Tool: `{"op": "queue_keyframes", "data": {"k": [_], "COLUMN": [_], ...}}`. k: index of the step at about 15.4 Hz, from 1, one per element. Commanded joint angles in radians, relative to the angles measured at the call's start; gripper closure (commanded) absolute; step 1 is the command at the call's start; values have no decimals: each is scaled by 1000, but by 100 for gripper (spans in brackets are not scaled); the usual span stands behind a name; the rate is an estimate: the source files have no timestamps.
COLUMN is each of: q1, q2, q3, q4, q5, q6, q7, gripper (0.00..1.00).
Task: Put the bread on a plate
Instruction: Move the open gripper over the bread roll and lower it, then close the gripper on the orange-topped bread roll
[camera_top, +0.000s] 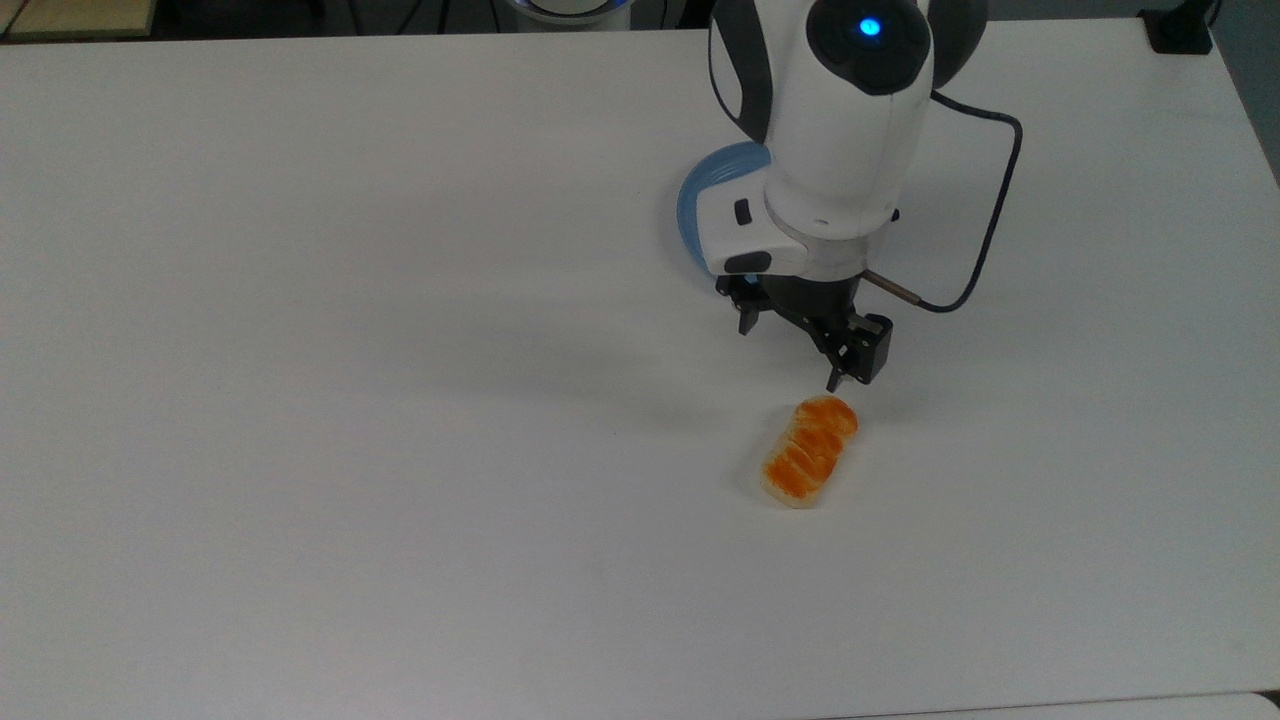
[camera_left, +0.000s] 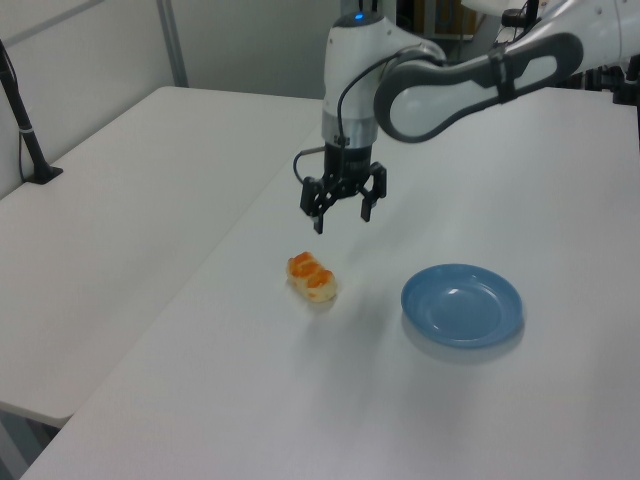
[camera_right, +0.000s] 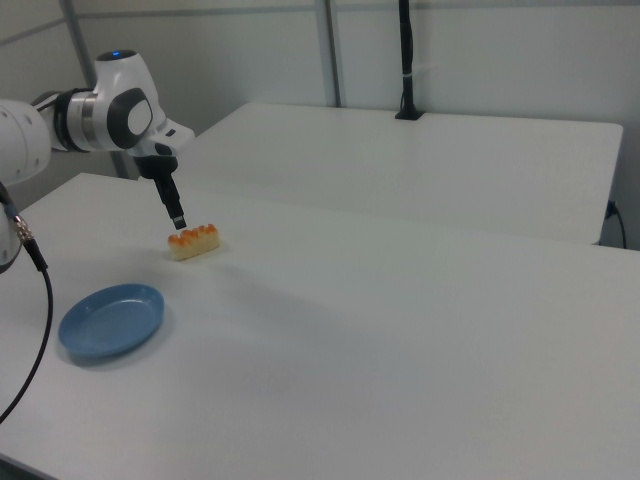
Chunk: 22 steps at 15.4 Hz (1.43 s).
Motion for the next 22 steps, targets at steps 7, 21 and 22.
{"op": "queue_keyframes", "data": {"k": [7,21,22], "q1": [33,67,67], "q2": [160,220,218], "q3": [-22,-19,-19], "q4": [123,121,121], "q5": [-11,-70,-70], "q6": [135,142,142], "q7": [-26,-37,-35], "gripper": [0,5,17]}}
